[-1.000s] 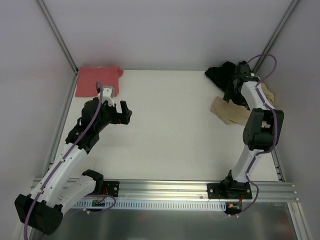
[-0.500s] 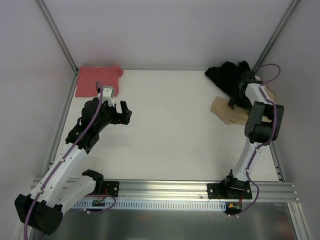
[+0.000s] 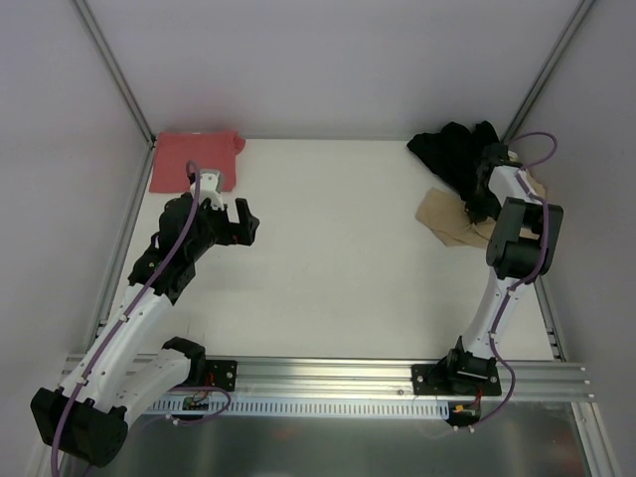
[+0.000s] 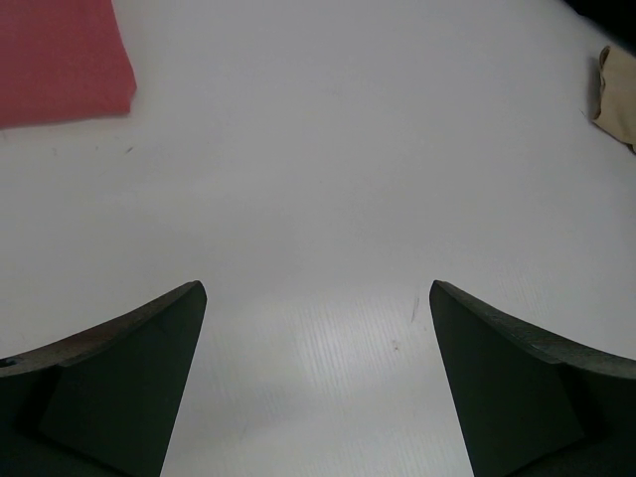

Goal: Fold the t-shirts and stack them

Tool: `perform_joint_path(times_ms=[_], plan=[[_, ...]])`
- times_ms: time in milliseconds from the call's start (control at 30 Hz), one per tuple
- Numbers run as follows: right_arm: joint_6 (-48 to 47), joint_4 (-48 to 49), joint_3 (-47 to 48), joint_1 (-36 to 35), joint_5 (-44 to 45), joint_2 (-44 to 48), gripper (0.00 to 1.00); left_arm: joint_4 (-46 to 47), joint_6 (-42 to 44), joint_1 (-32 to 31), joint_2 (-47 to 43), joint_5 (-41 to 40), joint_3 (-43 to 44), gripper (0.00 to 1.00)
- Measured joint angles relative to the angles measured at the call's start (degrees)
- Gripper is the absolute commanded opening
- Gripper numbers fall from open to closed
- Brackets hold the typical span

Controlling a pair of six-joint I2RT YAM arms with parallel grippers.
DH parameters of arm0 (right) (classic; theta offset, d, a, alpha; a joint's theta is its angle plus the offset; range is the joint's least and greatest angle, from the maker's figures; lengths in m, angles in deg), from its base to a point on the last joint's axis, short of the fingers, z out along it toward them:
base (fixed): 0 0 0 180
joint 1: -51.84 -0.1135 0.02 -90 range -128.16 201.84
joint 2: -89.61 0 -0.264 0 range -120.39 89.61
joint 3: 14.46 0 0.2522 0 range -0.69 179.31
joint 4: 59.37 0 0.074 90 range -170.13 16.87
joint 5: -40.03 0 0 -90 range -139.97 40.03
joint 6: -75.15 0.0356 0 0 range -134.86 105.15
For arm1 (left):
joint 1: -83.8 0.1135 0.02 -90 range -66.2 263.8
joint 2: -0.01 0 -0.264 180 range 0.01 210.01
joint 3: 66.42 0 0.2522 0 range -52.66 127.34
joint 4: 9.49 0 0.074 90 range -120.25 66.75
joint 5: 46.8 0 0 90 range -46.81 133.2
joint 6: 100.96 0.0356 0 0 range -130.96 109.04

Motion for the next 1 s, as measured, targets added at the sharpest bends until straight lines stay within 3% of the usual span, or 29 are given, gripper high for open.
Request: perform_joint_path(times_ms=[233, 567, 800, 1000], plan=[[2.62, -0.07, -2.97, -3.89, -5.73, 6.91, 0.0, 0.04, -0.22, 1.11, 0.0, 0.96, 0.17, 0.99], [5.38, -3.96, -3.54, -23.58, -15.91, 23.89, 0.0, 0.02, -0.39, 1.11, 1.42, 1.22, 0.17, 0.99], [7.82, -7.28, -2.14, -32.04, -22.58, 24.92, 0.0, 0.02, -0.46, 1.11, 1.44, 1.18, 0.17, 0.99], [9.44, -4.31, -6.01, -36.96, -26.73, 22.08, 0.0, 0.02, -0.46, 1.11, 1.44, 1.18, 0.17, 0.99]])
